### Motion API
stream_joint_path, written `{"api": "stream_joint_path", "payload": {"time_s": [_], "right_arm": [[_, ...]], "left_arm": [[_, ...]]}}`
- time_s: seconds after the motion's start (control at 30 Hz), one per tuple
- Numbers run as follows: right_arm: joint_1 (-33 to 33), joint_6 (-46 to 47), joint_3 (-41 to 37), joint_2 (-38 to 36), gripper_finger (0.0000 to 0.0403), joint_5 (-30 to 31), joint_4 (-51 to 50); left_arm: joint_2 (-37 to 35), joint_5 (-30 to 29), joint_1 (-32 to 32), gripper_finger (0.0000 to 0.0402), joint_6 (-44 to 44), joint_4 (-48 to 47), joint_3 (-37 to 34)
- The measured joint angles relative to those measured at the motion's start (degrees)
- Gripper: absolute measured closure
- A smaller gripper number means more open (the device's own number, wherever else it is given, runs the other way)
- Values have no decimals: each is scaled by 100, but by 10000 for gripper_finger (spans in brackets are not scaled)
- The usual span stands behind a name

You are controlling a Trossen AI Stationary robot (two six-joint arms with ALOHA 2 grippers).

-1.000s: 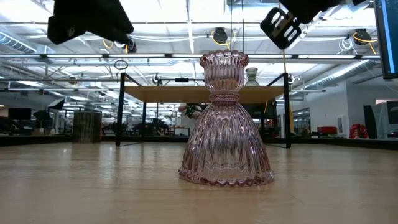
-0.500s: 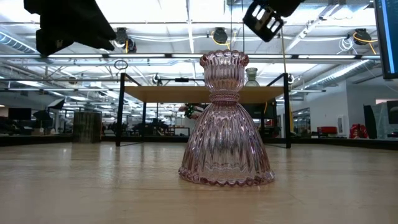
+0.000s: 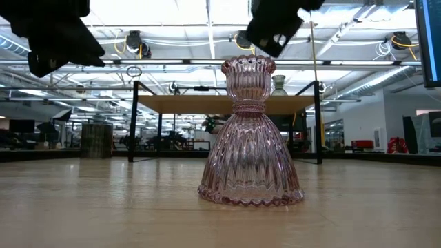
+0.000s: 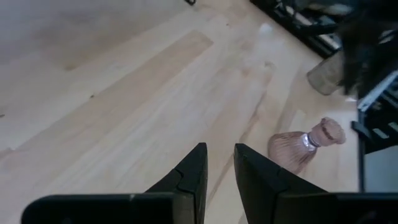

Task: Pick & Place candle stick holders
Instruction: Put the pink candle holder on the shelf

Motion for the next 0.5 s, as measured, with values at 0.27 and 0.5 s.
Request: {"api": "stream_joint_path", "payload": {"time_s": [0.27,0.5], "right_arm": [[-6,146,-7,140,259,-8,-120],[-48,431,-7,142,239,-258,-4]], "left_arm": [[-890,13,0,321,763,875,-761],[-1571,230,2,321,1271,928,-1048]]}}
